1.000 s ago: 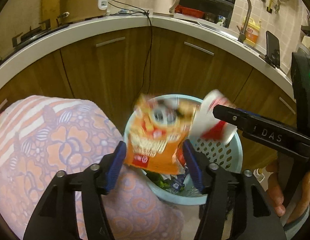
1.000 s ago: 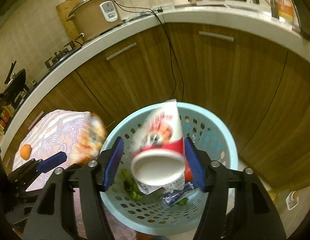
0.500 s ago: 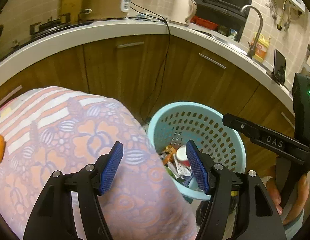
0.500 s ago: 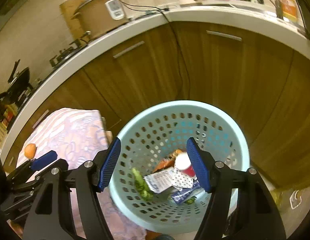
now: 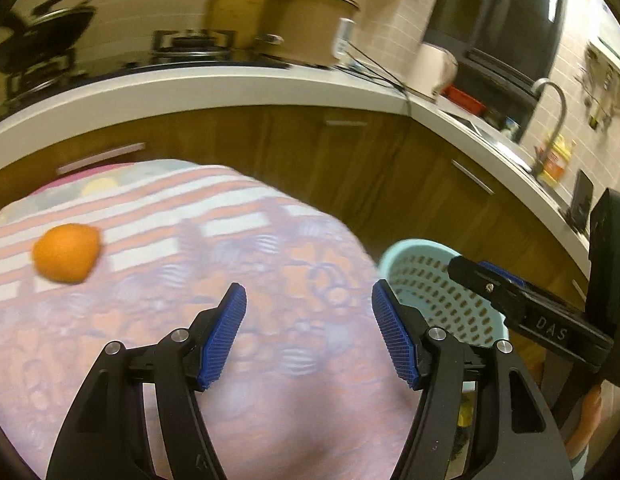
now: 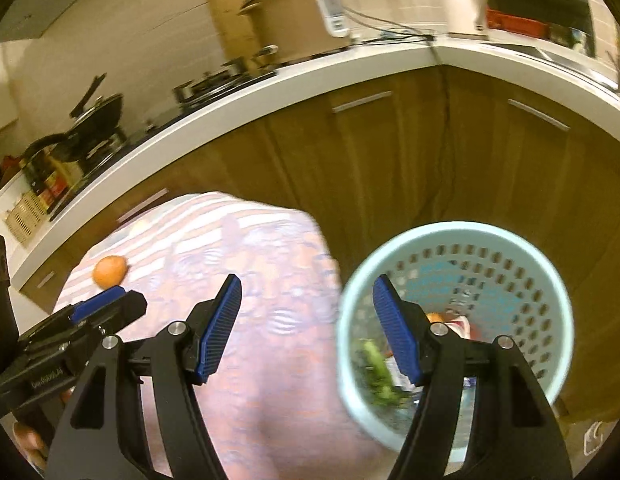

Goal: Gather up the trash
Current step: 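Move the left tool back to the table toward the sweet potato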

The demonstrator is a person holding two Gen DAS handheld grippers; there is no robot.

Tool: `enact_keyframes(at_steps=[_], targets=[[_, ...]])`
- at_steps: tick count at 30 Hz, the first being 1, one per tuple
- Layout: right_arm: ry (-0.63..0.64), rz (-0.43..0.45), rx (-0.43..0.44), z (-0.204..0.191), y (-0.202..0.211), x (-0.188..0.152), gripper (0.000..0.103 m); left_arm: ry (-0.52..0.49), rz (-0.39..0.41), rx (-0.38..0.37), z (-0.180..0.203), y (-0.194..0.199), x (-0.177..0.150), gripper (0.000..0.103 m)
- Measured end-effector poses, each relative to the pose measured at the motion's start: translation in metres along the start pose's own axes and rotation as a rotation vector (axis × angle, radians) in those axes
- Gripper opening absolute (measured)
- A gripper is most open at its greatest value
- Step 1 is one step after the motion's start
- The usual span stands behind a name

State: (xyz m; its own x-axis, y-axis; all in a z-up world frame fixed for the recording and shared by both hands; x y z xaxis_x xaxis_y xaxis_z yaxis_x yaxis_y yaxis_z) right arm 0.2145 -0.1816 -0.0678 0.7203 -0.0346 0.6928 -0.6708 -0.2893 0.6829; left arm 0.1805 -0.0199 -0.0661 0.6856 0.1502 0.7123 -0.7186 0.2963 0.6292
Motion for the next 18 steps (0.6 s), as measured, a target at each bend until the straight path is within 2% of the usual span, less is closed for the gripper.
enact_keyframes(at_steps=[6, 18], targets=[[0.064, -0.012, 0.038, -0.047, -0.007, -0.007, 0.065, 0.081, 0.036, 0.063, -0.053, 0.029, 0.0, 0.064], [0.167, -0.019, 0.111, -0.132, -0.017, -0.016, 0.064, 0.24, 0.059, 0.198, -0.144, 0.067, -0.018, 0.064]])
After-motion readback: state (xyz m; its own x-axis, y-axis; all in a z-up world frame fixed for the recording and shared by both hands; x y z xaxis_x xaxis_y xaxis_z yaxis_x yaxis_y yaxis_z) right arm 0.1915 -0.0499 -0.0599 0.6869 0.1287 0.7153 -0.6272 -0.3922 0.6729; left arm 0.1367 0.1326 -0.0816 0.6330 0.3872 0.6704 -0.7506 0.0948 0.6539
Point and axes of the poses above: each gripper's, at about its wrist camera, not at the fingertips, and y roughly against the way its jaws point, z to its right, x to its top, the point moved 10 cm from there along -y, roughly the way its jaws point, and after that the axes turned 6 degrees about -x, right-handed, at the moved point
